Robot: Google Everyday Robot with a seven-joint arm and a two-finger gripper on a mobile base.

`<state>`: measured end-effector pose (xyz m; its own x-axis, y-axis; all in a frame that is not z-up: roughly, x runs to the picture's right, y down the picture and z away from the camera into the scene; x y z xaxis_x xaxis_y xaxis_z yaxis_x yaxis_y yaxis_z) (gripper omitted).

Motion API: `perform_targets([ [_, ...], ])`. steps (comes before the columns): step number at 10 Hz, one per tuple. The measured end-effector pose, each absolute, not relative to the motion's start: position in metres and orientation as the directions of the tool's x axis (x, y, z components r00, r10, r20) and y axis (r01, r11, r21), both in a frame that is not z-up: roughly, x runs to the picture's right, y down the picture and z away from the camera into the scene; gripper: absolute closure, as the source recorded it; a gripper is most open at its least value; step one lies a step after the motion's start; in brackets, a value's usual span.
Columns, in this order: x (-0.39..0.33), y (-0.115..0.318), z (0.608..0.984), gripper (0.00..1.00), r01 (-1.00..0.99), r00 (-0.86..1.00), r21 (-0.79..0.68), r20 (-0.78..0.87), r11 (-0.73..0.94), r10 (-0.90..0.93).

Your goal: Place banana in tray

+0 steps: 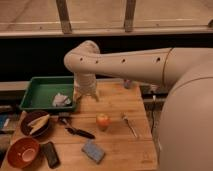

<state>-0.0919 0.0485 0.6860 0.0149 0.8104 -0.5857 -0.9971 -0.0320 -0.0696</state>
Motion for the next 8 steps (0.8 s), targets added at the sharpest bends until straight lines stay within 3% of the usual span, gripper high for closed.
perform_targets([
  [8,-0.098,0.077,0.674,0.35,-0.985,0.113,-0.170,-0.598,0.012,0.793],
])
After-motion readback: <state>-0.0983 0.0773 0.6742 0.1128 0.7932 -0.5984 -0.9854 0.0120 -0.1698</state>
